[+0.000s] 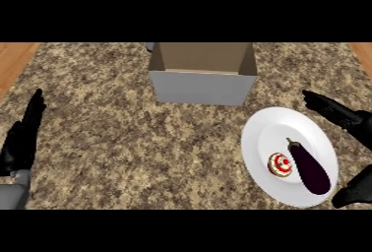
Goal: Pick the eggplant from the plate and place it in the cardboard box
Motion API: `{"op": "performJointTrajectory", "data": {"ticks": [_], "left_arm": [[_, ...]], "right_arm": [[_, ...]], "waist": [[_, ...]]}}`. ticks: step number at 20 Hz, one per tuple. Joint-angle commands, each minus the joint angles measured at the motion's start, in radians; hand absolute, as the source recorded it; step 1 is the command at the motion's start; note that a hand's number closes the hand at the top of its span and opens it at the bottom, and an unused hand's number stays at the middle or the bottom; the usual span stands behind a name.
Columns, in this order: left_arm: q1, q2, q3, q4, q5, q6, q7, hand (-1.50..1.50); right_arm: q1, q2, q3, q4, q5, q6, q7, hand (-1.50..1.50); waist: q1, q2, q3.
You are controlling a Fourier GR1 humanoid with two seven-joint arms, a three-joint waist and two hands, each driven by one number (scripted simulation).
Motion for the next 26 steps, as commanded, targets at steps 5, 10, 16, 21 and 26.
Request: {"op": "performJointTrajectory", "data": {"ticks": [5, 10, 16, 21, 26], "left_arm": [[-0.013, 0.039, -0.008, 0.058, -0.029, -0.032, 0.06, 0.0], [-0.008, 0.027, -0.024, 0.064, -0.05, -0.027, 0.052, 0.0], [-0.035, 0.033, -0.024, 0.064, -0.048, -0.049, 0.057, 0.0], [-0.033, 0.011, -0.036, 0.07, -0.068, -0.035, 0.049, 0.0], [-0.053, 0.021, -0.004, 0.131, -0.064, -0.048, 0.031, 0.0]], "right_arm": [[0.063, 0.002, -0.013, 0.376, 0.112, 0.28, -0.52, -1.5], [-0.05, -0.071, -0.003, 0.467, 0.333, 0.263, -0.767, -1.5], [-0.194, -0.208, 0.166, 0.465, 0.584, 0.176, -0.798, -1.5], [-0.277, -0.192, 0.347, 0.543, 0.756, 0.12, -0.856, -1.5], [-0.388, -0.144, 0.494, 0.591, 0.893, 0.107, -0.828, -1.5]], "waist": [[-0.02, 0.014, 0.007], [-0.007, 0.012, 0.007], [0.024, 0.013, 0.003], [0.027, 0.015, 0.001], [0.002, 0.01, -0.001]]}}
